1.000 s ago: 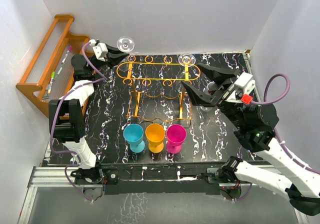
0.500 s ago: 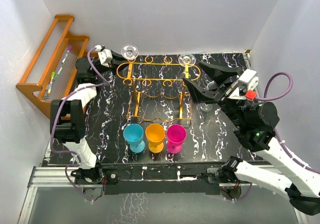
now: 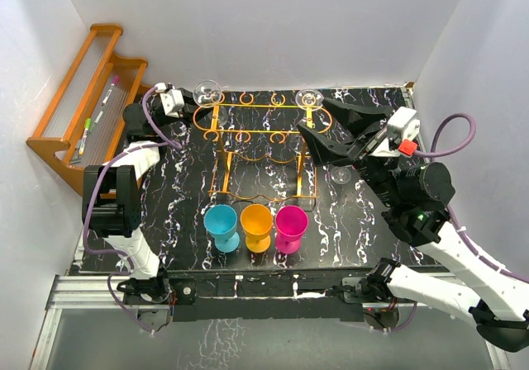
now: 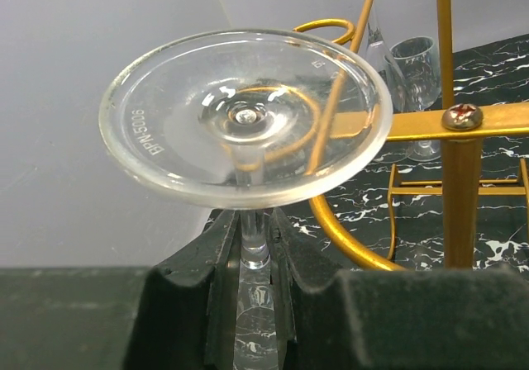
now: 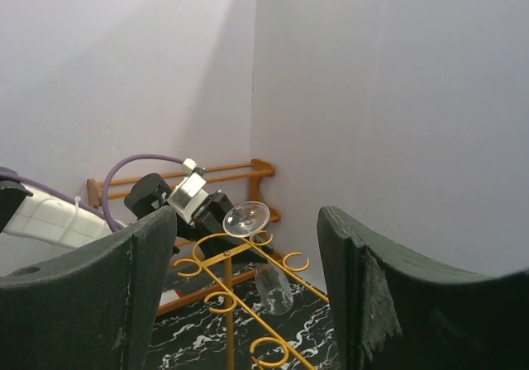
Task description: Place the wine glass upside down on the wine glass rack
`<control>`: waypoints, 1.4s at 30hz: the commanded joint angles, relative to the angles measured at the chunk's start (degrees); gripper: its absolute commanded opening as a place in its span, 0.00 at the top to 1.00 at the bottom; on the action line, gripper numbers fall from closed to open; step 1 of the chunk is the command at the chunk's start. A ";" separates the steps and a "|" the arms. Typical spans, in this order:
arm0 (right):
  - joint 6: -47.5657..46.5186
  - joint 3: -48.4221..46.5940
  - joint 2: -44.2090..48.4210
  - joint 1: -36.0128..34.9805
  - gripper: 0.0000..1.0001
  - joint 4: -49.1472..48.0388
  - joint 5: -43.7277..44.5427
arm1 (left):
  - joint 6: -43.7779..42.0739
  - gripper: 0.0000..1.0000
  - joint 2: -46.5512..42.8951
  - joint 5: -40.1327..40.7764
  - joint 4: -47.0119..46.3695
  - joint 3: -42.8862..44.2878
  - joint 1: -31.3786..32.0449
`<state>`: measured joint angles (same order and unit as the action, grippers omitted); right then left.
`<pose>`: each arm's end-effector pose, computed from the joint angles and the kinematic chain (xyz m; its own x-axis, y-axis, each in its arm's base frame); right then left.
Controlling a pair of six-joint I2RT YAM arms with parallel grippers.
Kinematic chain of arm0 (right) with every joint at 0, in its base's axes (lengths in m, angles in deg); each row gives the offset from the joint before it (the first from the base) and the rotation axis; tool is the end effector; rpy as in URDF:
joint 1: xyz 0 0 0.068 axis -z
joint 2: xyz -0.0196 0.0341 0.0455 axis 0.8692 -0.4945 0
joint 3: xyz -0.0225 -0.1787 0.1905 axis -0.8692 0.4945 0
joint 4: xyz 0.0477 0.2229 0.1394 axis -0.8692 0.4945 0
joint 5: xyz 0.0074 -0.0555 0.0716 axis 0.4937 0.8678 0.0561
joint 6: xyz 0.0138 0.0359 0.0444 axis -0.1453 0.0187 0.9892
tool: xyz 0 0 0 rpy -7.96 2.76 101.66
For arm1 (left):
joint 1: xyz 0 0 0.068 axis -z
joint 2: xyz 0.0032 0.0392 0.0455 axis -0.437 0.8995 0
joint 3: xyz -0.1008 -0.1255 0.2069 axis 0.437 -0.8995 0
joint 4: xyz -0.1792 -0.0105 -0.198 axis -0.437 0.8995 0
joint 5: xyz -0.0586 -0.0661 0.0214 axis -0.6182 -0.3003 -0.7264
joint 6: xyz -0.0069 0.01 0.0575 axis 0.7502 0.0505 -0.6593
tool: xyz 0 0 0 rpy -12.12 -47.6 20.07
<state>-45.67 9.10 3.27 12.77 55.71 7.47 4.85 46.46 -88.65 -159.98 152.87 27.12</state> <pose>0.1162 0.1275 0.4720 0.4045 0.3405 -0.8488 -0.7153 0.6961 -0.0617 0.3692 -0.0483 0.3177 0.5638 -0.0594 -0.8237 0.8006 0.2843 0.5275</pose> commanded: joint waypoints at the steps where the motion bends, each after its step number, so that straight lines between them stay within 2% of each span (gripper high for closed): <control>1: 1.49 -2.78 -0.62 -0.22 0.29 -2.36 -0.94 | 0.27 1.00 -3.59 -0.77 -4.44 1.21 0.11; 14: 1.51 -3.22 -0.87 -0.22 0.28 -0.95 -2.22 | -1.46 1.00 -0.79 -0.86 1.41 7.89 0.03; 29: 1.86 -4.28 -2.40 -0.22 0.28 -0.99 -3.91 | -0.28 1.00 2.24 -2.74 1.13 10.76 0.51; 42: 2.74 -4.76 -2.99 -0.22 0.27 -1.24 -4.84 | 3.59 1.00 5.86 -5.06 -3.67 13.67 1.24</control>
<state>-43.96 7.39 0.06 12.77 56.14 3.34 6.44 52.49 -91.55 -158.47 163.93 27.91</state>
